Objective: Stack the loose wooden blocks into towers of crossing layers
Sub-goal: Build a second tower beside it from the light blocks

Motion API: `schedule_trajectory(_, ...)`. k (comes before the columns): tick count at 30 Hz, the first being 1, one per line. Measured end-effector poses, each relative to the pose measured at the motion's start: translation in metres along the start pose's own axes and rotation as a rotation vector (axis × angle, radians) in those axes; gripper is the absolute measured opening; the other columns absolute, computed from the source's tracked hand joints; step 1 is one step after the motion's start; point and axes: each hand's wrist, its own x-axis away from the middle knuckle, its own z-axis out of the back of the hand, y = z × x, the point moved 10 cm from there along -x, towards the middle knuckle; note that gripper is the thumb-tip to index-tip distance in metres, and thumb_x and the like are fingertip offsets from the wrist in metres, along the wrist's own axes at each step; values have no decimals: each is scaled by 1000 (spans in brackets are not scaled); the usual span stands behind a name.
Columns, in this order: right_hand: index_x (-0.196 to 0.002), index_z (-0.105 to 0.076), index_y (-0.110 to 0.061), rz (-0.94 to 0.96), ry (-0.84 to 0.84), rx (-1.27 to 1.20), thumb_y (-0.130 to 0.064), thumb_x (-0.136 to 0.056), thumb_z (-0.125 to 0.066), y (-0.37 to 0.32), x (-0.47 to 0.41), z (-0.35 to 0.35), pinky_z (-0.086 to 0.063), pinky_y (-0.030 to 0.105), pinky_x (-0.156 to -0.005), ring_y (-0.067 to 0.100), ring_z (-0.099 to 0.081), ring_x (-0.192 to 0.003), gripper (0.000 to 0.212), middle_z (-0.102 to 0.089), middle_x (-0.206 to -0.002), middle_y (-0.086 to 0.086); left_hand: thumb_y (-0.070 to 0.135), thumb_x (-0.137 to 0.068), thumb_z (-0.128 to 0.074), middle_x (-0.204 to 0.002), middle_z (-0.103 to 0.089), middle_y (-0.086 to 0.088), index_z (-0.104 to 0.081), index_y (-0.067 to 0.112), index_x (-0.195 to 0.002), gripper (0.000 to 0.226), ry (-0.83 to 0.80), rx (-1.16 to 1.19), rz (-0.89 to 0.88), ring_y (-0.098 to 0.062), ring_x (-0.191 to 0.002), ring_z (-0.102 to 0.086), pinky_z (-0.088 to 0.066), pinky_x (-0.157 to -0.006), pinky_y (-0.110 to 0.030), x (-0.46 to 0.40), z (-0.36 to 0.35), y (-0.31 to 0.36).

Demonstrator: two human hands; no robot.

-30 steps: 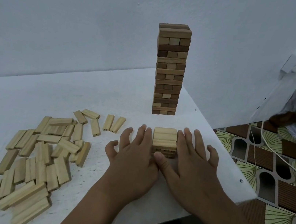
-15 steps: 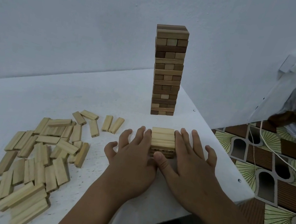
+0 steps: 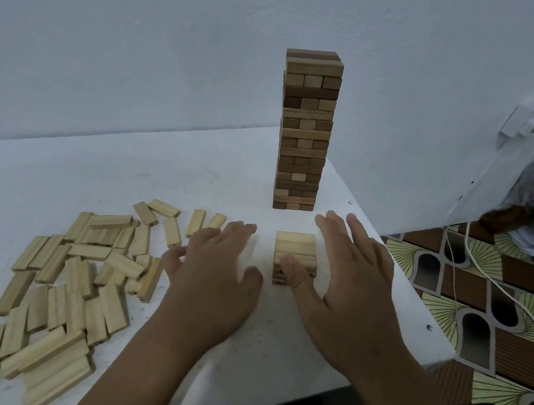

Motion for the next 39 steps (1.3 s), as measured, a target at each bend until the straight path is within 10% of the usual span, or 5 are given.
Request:
schedule_trajectory(5,-114,-70,-17,215,223,-161,-27,-89,-60,-63,-2,5,-38,33,-100,17,-65,-103,28,-72,-111,-3,24,-91,-55,-108,-59,23,-61,41,-110,26,208,100,34,-9,-117,-52,-32,-109,-48,0,50,-42)
schedule_trajectory(12,-140,-51,-18,227,-245,-88,3,-88,-50,-115,-33,-80,-44,29,-99,17,-43,-124,56,-49,-139,-3,32,-97,-37,-153,-29,14,-50,43,-133,39,-14,-313,55,-20,-138,-21,-18,-101,-47,-5,41,-87)
schedule_trajectory(28,-104,-74,-23,251,-283,21,-41,-90,-40,-63,36,-61,-43,20,-91,6,-51,-100,41,-64,-108,-12,24,-89,-53,-154,-17,21,-63,53,-110,38,-88,-191,-93,-9,-143,-1,2,-104,-42,37,27,-56)
schedule_trajectory(34,-77,-77,-25,245,-161,22,-27,-76,-65,-35,53,-32,-41,17,-75,11,-64,-76,12,-71,-84,-11,34,-85,-63,-135,-46,30,-70,47,-90,15,-169,-94,-191,0,-134,-30,-11,-101,-40,45,8,-17)
schedule_trajectory(39,-79,-77,-26,282,-188,-48,-40,-82,-52,-30,63,-22,-42,19,-73,10,-61,-78,29,-70,-86,-13,37,-80,-65,-111,-54,35,-68,49,-91,17,-191,-18,-251,5,-118,-41,-20,-99,-40,54,-5,-8)
